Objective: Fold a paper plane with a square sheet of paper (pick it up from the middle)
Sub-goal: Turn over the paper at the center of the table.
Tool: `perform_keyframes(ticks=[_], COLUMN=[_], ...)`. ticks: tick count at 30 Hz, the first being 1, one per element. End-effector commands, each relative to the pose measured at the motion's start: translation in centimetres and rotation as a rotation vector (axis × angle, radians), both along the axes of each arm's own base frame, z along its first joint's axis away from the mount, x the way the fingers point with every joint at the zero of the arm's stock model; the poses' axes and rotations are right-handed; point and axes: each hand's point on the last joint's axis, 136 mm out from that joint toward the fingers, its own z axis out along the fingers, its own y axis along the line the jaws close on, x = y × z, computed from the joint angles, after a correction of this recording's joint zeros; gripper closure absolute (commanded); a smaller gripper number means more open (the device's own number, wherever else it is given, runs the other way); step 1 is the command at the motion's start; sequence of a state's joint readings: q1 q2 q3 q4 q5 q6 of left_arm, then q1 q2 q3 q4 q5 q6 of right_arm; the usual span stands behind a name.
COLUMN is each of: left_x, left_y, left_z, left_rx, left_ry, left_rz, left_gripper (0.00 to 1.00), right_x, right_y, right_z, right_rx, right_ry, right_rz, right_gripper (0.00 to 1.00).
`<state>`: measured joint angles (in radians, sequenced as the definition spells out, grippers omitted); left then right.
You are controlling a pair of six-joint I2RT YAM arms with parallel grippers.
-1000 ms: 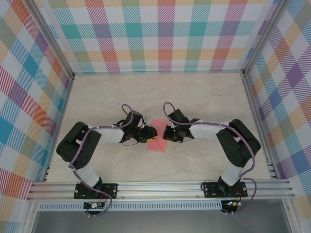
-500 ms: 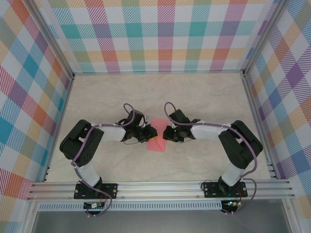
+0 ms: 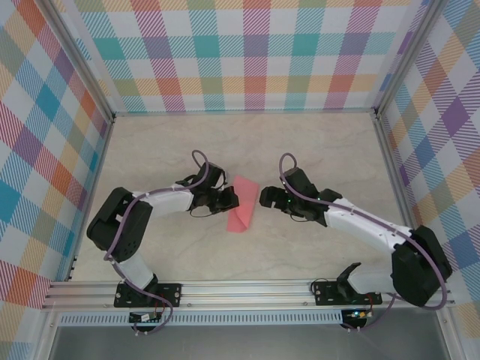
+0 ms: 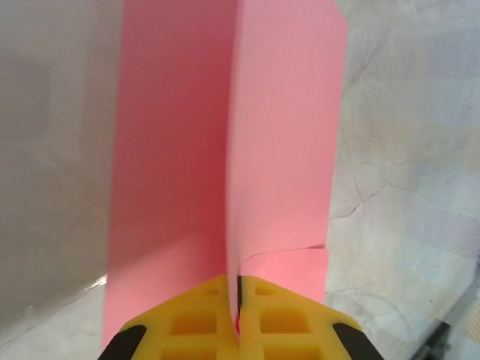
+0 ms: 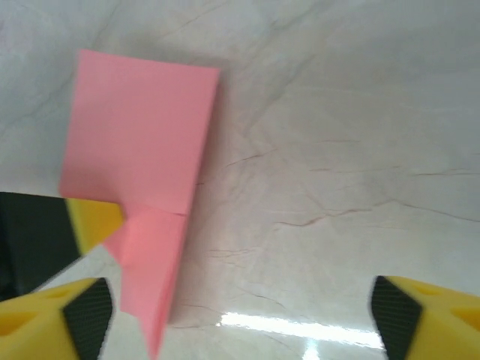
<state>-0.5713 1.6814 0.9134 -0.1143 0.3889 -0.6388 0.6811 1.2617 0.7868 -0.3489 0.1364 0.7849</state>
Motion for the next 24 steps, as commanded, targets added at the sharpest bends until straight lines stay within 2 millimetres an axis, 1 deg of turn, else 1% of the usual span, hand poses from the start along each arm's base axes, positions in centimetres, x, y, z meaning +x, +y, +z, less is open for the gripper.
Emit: perform_keyframes(ticks=[1, 5, 9, 12, 14, 15, 19, 21, 24], left_x=[-0.4, -0.2, 0.3, 1.3, 1.9, 2.2, 3.6, 4.4, 5.6], left_y=[2.6, 4.9, 6.6, 8.1, 8.8, 9.2, 10.9, 11.7, 12.0], left_z=[3.3, 6.7, 9.7, 11.4, 12.0, 12.2, 12.0, 11.4, 10.2], left_rx=[0.198, 0.352, 0.479, 0.590, 0.655, 0.694, 0.904, 1.034, 1.161], left_ry=[-0.091, -0.180, -0.275, -0.336, -0.366, -0.381, -0.419, -0.427, -0.426], left_rz=[-0.030, -0.047, -0.054, -0.025, -0.013, -0.007, 0.025, 0.040, 0.044], left_gripper=[0.99, 1.00, 1.00, 1.00, 1.00, 1.00, 1.00, 1.00, 1.00], right_x=[-0.8, -1.2, -1.5, -1.7, -1.8, -1.8, -2.0, -2.1, -2.2], right_y=[-3.9, -5.8, -7.0, -7.6, -7.9, -8.1, -8.3, -8.5, -8.7], right_z=[-0.1, 1.1, 1.6, 1.3, 0.9, 0.8, 0.2, 0.0, -0.2], right_rx=[-0.122, -0.147, -0.167, -0.181, -0.190, -0.194, -0.207, -0.217, -0.230], right_ry=[-0.034, -0.095, -0.112, -0.095, -0.081, -0.075, -0.047, -0.032, -0.013], right_rz=[-0.085, -0.130, -0.163, -0.189, -0.211, -0.219, -0.232, -0.237, -0.246], right_gripper=[0.00, 0.00, 0.00, 0.00, 0.00, 0.00, 0.00, 0.00, 0.00])
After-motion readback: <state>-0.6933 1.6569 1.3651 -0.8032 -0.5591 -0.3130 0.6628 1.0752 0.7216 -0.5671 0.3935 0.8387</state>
